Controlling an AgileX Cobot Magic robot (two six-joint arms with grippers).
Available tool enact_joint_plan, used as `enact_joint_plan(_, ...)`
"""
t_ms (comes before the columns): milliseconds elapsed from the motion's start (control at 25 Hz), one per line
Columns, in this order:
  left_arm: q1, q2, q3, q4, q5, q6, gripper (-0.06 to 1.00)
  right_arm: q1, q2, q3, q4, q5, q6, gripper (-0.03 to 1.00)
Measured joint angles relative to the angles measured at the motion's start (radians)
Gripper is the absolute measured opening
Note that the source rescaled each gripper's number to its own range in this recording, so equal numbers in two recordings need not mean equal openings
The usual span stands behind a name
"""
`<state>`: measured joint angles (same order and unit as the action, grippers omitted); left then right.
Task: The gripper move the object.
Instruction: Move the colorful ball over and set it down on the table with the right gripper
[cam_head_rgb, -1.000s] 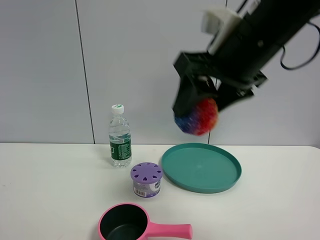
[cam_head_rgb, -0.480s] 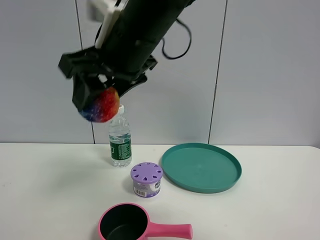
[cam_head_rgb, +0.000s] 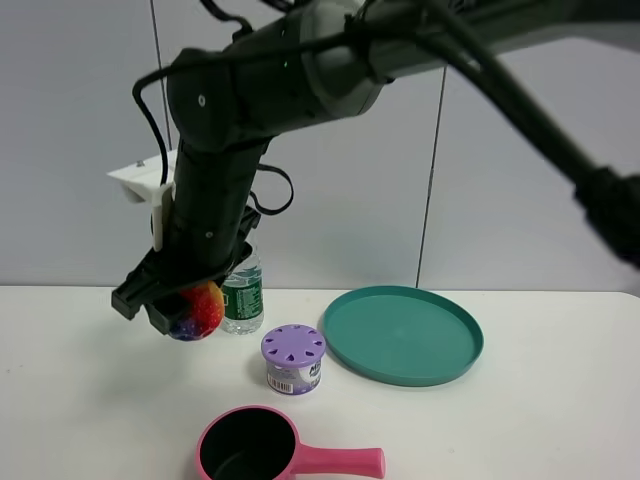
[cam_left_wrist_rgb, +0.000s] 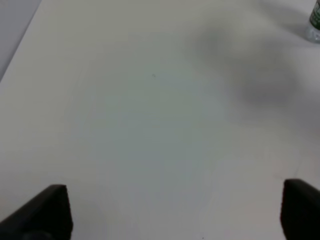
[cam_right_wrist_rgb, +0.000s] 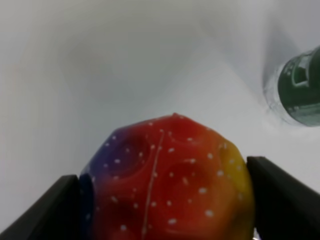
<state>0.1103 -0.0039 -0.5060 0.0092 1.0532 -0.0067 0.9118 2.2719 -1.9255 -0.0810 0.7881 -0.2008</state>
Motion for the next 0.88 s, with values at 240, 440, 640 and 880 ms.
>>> enact_joint_plan(240,0.000,0.000,0.000,0.000,0.000,0.000,1.00,0.000,0.063,-0.002,-0.006,-0.053,0.000,0.00)
enact_joint_plan(440,0.000,0.000,0.000,0.000,0.000,0.000,1.00,0.000,0.079,-0.002,-0.056,-0.054,0.031,0.00)
enact_joint_plan(640,0.000,0.000,0.000,0.000,0.000,0.000,1.00,-0.001,0.103,-0.002,-0.119,-0.054,0.097,0.00)
enact_joint_plan(880,0.000,0.000,0.000,0.000,0.000,0.000,1.00,-0.001,0.131,-0.002,-0.137,-0.071,0.112,0.00)
